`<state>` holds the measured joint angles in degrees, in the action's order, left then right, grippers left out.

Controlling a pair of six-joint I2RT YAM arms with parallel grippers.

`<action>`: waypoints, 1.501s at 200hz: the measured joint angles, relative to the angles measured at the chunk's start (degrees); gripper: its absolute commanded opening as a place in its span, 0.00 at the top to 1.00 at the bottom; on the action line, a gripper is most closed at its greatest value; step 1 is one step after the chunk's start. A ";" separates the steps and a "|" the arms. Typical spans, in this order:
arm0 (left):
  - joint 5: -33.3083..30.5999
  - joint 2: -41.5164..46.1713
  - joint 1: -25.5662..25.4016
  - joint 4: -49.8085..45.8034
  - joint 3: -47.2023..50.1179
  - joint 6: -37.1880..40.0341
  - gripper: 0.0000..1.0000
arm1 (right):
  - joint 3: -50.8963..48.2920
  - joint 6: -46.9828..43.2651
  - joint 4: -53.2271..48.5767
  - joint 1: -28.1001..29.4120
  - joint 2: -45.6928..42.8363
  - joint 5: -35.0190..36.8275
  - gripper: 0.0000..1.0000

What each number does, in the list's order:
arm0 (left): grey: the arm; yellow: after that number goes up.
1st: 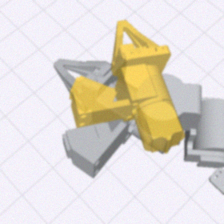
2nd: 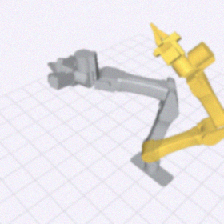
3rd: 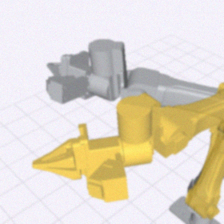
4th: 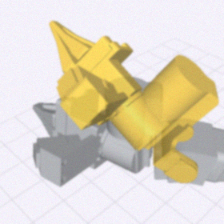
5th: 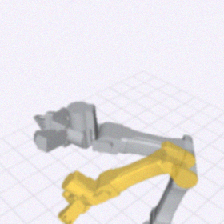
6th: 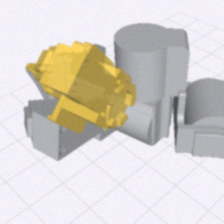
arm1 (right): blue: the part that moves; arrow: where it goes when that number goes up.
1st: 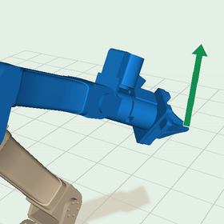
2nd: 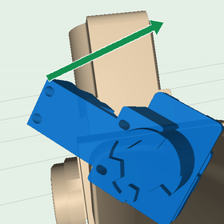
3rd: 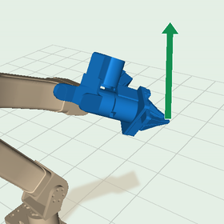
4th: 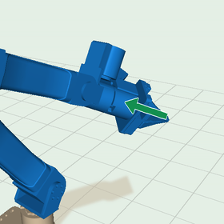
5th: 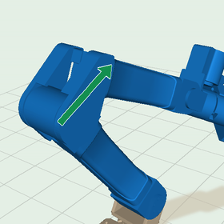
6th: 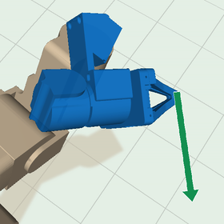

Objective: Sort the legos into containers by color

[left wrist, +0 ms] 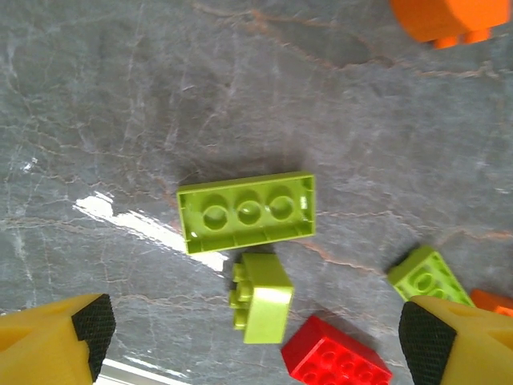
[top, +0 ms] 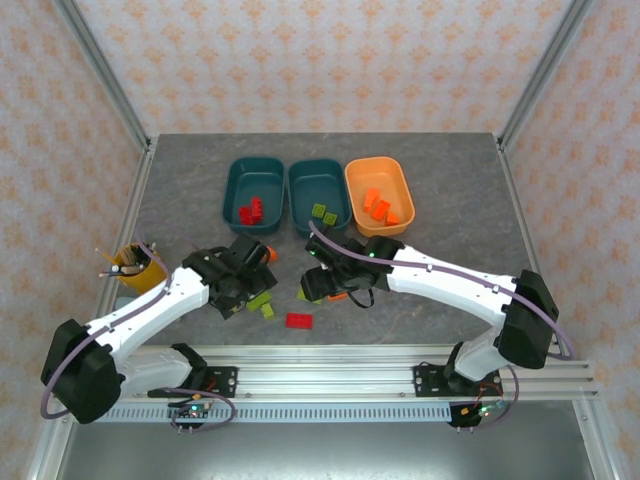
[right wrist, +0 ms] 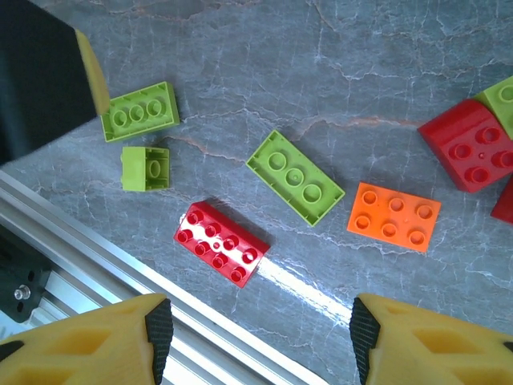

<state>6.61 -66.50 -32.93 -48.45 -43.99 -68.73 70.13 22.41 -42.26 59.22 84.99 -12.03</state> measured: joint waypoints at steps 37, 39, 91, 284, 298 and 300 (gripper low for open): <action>0.63 -2.93 0.59 1.81 1.16 -0.70 0.05 | -0.07 0.00 0.37 0.00 -0.04 -0.02 0.38; 0.63 -3.19 0.72 1.95 1.14 -0.68 0.05 | -0.07 -0.02 0.37 0.00 -0.04 -0.02 0.38; 2.10 -6.32 1.11 5.75 1.86 -2.91 0.05 | -0.33 0.00 0.76 0.00 -0.04 -0.04 0.38; 2.03 -18.03 3.37 9.81 0.79 -0.20 0.33 | -0.39 0.13 1.64 0.00 -0.02 -0.42 0.38; 2.05 -18.05 3.37 9.75 0.68 -0.15 0.34 | -0.39 0.26 1.64 0.00 0.00 -0.42 0.38; 2.05 -18.05 3.37 9.75 0.68 -0.13 0.34 | -0.37 0.28 1.64 0.00 0.00 -0.42 0.38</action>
<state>8.67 -84.55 -29.56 -38.70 -43.31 -68.86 69.76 22.70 -40.62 59.22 84.99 -12.45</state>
